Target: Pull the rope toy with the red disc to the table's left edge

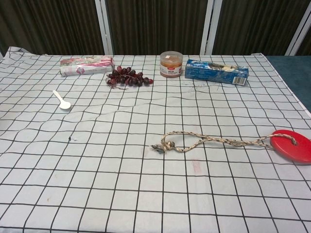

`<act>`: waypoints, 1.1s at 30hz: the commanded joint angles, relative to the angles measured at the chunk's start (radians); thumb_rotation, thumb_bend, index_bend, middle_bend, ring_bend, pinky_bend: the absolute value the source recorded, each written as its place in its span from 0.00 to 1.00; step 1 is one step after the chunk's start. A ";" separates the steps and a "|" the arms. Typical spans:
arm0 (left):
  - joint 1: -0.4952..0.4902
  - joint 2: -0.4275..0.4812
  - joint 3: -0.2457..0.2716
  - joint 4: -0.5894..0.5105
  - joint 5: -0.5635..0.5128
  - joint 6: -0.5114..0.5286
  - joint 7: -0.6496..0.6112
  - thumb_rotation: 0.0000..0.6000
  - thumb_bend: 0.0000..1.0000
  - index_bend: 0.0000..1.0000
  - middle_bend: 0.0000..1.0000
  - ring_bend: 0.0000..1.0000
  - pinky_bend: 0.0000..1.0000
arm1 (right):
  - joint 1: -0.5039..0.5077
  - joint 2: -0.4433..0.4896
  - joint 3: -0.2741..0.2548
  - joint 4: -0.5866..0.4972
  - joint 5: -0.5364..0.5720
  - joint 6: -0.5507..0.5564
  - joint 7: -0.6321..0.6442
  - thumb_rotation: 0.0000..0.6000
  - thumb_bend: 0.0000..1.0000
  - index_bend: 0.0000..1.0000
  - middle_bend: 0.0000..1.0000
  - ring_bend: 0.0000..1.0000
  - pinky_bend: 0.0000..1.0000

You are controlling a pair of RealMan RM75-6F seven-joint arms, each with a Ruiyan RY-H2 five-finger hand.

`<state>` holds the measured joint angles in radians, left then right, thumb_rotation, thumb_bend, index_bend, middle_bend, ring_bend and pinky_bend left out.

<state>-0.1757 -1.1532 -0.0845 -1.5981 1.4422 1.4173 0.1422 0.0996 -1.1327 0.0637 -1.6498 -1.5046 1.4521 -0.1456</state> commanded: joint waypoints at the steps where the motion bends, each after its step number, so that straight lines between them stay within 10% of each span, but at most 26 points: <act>1: 0.000 -0.004 0.000 0.003 0.001 0.003 -0.003 1.00 0.40 0.00 0.00 0.00 0.00 | 0.004 0.002 0.002 -0.002 0.002 -0.004 -0.002 1.00 0.37 0.00 0.00 0.00 0.00; 17: -0.058 -0.011 0.021 -0.065 0.085 -0.053 0.012 1.00 0.40 0.00 0.00 0.00 0.00 | 0.004 0.005 0.005 0.017 0.016 -0.006 0.029 1.00 0.37 0.00 0.00 0.00 0.00; 33: -0.360 -0.299 -0.043 -0.086 0.067 -0.416 0.100 1.00 0.40 0.00 0.01 0.00 0.01 | -0.018 0.028 0.010 0.039 0.028 0.025 0.073 1.00 0.37 0.00 0.00 0.00 0.00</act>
<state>-0.4885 -1.4048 -0.1010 -1.6959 1.5408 1.0520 0.2287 0.0833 -1.1049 0.0743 -1.6121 -1.4776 1.4757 -0.0737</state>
